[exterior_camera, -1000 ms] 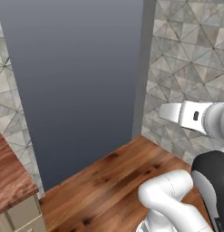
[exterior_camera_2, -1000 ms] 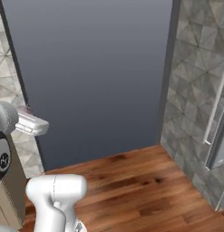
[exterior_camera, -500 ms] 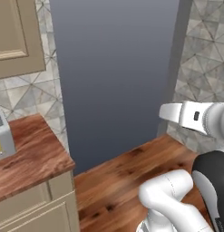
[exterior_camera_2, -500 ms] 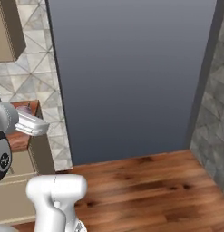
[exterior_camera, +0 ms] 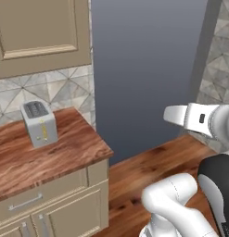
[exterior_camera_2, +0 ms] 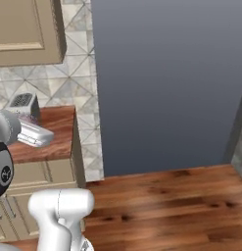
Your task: Retrieve the bottle and the shaker from the cabinet and place them next to the mixing bowl on the counter. Then add garlic from the fridge to the mixing bowl.
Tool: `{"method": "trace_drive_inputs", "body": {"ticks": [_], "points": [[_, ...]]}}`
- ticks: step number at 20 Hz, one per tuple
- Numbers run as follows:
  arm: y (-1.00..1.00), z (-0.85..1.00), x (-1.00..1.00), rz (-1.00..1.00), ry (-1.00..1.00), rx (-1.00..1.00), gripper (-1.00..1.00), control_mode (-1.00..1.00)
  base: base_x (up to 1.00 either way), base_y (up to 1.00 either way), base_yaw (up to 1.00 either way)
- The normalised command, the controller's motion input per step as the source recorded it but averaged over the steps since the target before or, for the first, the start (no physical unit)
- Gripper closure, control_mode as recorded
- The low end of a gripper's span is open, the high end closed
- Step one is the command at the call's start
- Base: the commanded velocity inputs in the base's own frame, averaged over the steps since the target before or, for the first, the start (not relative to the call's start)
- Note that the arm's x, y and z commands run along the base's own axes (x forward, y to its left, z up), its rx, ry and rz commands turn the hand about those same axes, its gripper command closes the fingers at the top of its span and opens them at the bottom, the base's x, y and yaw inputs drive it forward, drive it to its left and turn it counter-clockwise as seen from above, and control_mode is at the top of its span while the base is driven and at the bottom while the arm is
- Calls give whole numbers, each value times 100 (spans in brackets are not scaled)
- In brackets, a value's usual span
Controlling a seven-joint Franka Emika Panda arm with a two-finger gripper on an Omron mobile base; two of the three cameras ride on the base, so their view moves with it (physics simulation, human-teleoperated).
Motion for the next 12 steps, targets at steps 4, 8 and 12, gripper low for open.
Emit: {"method": "trace_drive_inputs", "body": {"ticks": [4,8,12], "points": [[0,0,0,0,0,0,100,100,-1,80,6],[0,0,0,0,0,0,100,100,0,82,5],[0,0,0,0,0,0,100,100,0,82,4]]}}
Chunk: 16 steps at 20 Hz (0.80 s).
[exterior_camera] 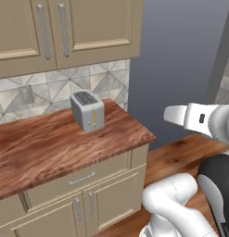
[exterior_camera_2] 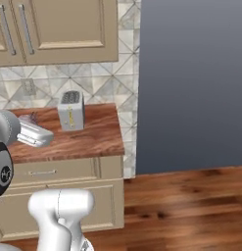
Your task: Retrieve the bottle and the shaker from the cabinet and place them next to the mixing bowl on the counter. Then add garlic from the fridge to the mixing bowl.
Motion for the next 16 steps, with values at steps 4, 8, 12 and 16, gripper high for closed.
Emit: {"method": "trace_drive_inputs", "body": {"ticks": [4,8,12,16], "points": [[0,0,0,0,0,0,100,100,0,81,4],[0,0,0,0,0,0,100,100,0,78,4],[0,0,0,0,0,0,100,100,0,78,5],[0,0,0,0,0,0,100,100,0,78,6]]}}
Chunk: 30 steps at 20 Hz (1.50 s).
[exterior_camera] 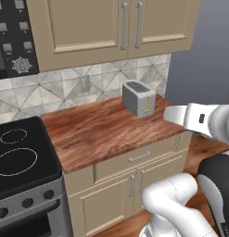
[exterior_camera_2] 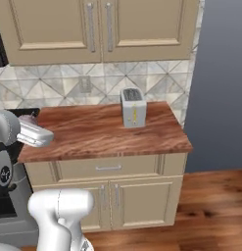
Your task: Retrieve the bottle and the shaker from the cabinet and place them next to the mixing bowl on the counter. Then add garlic from the fridge to the mixing bowl.
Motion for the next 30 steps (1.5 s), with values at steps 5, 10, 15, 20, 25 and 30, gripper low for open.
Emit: {"method": "trace_drive_inputs", "body": {"ticks": [5,10,15,20,25,30], "points": [[0,0,0,0,0,0,100,100,0,77,8],[0,0,0,0,0,0,100,100,0,76,8],[0,0,0,0,0,0,100,100,0,73,8],[0,0,0,0,0,0,100,100,0,67,8],[0,0,0,0,0,0,100,100,-2,57,9],[0,0,0,0,0,0,100,100,-10,50,10]]}}
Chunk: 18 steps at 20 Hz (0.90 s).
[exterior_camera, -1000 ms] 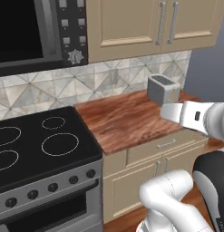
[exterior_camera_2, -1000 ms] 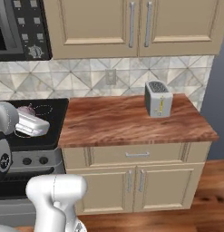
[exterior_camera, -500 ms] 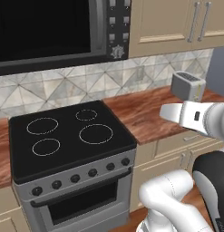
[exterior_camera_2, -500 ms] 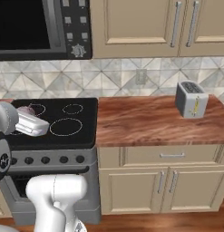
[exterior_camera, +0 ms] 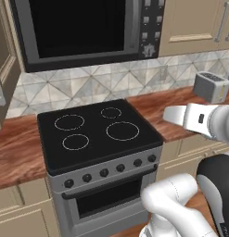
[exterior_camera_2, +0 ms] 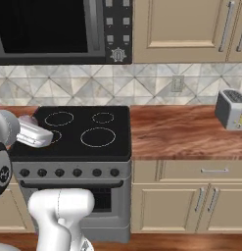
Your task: Retrieve the bottle and the shaker from the cabinet and place them next to the mixing bowl on the counter. Then add garlic from the fridge to the mixing bowl.
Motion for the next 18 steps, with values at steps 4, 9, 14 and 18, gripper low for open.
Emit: {"method": "trace_drive_inputs", "body": {"ticks": [4,9,14,18], "points": [[0,0,0,0,0,0,100,100,-21,43,10],[0,0,0,0,0,0,100,100,-22,43,9],[0,0,0,0,0,0,100,100,-33,40,8],[0,0,0,0,0,0,100,100,-43,32,6]]}}
